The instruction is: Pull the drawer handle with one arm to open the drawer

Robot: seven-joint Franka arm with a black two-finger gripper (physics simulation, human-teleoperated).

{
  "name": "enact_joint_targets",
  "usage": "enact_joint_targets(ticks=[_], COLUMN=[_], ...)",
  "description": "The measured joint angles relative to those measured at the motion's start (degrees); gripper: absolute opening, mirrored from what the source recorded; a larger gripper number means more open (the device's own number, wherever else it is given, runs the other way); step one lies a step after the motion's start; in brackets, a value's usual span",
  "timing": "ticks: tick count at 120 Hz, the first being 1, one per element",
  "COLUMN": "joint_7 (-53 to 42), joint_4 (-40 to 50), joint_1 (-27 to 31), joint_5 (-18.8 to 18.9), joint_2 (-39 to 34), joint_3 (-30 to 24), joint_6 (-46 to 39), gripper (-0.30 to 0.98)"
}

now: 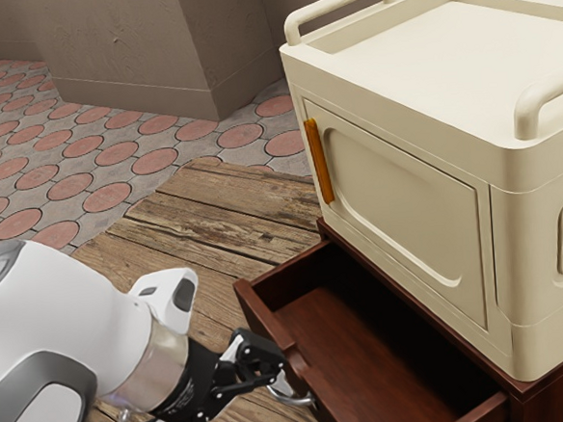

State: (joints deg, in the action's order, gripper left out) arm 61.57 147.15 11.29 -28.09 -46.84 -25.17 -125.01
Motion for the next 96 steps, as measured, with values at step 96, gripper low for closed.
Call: enact_joint_targets(ticks=[96], joint_7=[1.11], joint_4=[-0.01], joint_1=[-1.99], joint_5=[3.23], joint_2=[-1.86], joint_3=[3.77], joint_6=[6.54], gripper=[0.68])
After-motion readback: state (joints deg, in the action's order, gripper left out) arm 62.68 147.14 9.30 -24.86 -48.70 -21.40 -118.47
